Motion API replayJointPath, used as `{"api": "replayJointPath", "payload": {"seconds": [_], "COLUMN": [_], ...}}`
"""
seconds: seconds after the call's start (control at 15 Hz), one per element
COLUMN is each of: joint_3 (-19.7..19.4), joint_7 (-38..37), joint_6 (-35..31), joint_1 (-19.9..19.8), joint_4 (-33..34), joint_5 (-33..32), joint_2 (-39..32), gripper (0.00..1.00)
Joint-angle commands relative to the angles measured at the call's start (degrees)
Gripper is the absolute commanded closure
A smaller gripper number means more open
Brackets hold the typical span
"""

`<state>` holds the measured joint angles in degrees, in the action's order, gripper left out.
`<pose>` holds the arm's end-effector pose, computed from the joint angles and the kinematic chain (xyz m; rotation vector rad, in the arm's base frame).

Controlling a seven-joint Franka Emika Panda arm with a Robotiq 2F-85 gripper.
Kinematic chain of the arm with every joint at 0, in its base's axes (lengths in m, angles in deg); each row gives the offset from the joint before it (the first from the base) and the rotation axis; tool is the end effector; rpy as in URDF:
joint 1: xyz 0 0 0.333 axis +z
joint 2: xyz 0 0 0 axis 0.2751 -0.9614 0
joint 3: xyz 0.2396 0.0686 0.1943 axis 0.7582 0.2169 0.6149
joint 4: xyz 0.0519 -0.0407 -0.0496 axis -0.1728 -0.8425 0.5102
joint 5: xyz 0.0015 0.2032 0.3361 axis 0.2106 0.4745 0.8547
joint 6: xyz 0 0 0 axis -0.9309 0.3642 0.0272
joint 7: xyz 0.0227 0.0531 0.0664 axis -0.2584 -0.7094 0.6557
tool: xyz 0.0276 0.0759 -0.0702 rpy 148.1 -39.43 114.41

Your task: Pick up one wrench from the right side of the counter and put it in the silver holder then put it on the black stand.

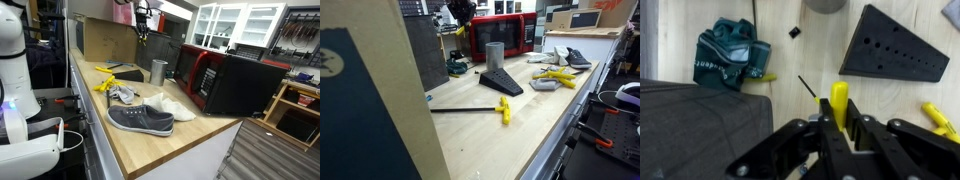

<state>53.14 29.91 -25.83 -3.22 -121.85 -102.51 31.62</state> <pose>0.6259 0.2459 0.4888 1.9534 2.1172 -0.0718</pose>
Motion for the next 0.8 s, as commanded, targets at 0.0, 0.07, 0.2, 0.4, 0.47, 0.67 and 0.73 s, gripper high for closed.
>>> {"api": "replayJointPath", "payload": {"seconds": [0.0,0.07,0.2,0.4,0.47,0.67,0.73], "joint_3": [0.9,1.2,1.4,1.8,1.8,1.7,1.4], "joint_7": [-0.6,-0.4,-0.3,0.1,-0.2,-0.8,-1.5], "joint_6": [-7.9,-10.1,-14.1,-19.8,-21.3,-23.3,-23.4], "joint_1": [-1.8,-2.2,-2.7,-3.5,-3.5,-3.2,-3.1], "joint_4": [-6.4,-8.0,-11.5,-17.4,-19.8,-25.8,-27.6], "joint_5": [8.1,10.9,15.3,21.2,22.5,24.3,24.4], "joint_2": [2.5,2.8,3.9,7.1,8.7,13.1,14.4], "gripper": [0.96,0.96,0.96,0.96,0.96,0.96,0.96]}}
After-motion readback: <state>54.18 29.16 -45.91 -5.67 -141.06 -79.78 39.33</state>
